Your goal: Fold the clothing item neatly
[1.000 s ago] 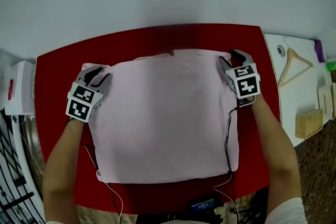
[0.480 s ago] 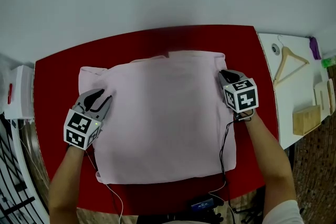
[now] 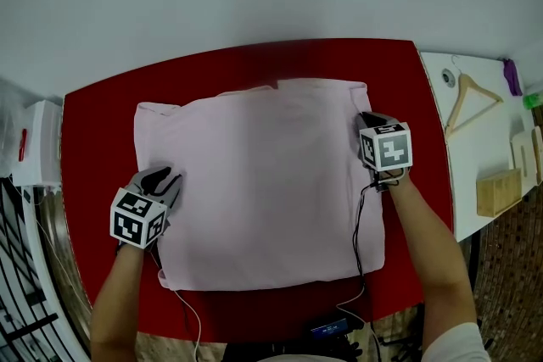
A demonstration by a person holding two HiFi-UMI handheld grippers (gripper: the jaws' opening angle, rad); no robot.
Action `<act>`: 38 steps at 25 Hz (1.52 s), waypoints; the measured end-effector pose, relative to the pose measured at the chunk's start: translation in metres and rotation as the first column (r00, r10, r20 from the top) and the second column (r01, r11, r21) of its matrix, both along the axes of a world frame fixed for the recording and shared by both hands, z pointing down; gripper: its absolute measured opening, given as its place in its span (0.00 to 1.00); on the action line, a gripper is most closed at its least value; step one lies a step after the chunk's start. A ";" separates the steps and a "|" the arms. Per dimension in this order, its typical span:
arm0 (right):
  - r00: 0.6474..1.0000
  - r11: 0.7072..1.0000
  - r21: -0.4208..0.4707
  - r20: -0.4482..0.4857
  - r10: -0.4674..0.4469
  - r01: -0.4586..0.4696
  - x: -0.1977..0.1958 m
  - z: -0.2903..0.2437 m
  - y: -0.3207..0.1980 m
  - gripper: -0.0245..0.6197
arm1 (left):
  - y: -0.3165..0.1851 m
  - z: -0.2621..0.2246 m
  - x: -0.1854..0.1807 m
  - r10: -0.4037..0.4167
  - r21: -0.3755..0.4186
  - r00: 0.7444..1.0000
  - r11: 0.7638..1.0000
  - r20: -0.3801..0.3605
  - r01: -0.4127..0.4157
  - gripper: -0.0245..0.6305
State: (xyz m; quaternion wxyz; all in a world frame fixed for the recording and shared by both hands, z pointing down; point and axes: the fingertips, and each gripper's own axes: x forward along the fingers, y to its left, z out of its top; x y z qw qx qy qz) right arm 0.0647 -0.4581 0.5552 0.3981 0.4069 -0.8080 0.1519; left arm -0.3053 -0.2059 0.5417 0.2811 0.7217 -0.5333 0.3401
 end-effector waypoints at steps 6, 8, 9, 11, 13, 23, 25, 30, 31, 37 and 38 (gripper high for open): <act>0.999 0.999 0.016 0.014 0.042 -0.042 0.018 -0.015 -0.014 0.08 | 0.019 0.027 -0.017 -0.068 -0.060 0.998 0.996 0.013 0.069 0.15; 0.998 0.998 0.000 0.024 0.061 -0.061 0.023 -0.012 -0.018 0.08 | 0.022 0.027 -0.019 -0.083 -0.053 0.997 0.995 0.003 0.083 0.15; 0.997 0.998 -0.008 0.031 0.070 -0.069 0.025 -0.011 -0.020 0.08 | 0.022 0.027 -0.018 -0.086 -0.051 0.996 0.995 0.000 0.086 0.15; 0.995 0.996 -0.022 0.046 0.083 -0.083 0.025 -0.007 -0.025 0.08 | 0.021 0.028 -0.018 -0.088 -0.052 0.996 0.995 -0.004 0.088 0.15; 0.994 0.995 -0.025 0.058 0.094 -0.093 0.024 -0.003 -0.030 0.09 | 0.020 0.026 -0.018 -0.091 -0.048 0.996 0.995 -0.003 0.090 0.15; 0.996 0.997 0.070 0.093 0.012 -0.019 0.046 -0.041 0.004 0.21 | 0.052 -0.005 -0.016 -0.136 0.013 0.991 0.991 -0.003 0.136 0.15; 0.995 0.998 0.064 0.095 -0.007 0.001 0.051 -0.040 0.015 0.21 | 0.062 -0.007 -0.012 -0.152 0.019 0.988 0.988 -0.015 0.152 0.15; 0.991 0.997 0.051 0.118 -0.069 0.063 0.055 -0.042 0.044 0.21 | 0.084 -0.016 -0.002 -0.190 0.026 0.981 0.981 -0.035 0.191 0.15; 0.989 0.996 0.047 0.126 -0.077 0.072 0.055 -0.043 0.052 0.21 | 0.089 -0.018 0.001 -0.194 0.028 0.980 0.980 -0.039 0.196 0.15; 0.984 0.995 -0.014 0.148 -0.100 0.104 0.062 -0.044 0.124 0.21 | 0.134 -0.022 0.018 -0.182 0.004 0.982 0.983 -0.055 0.182 0.15; 0.984 0.994 -0.020 0.147 -0.100 0.104 0.064 -0.044 0.134 0.21 | 0.141 -0.022 0.020 -0.176 0.003 0.983 0.984 -0.057 0.177 0.15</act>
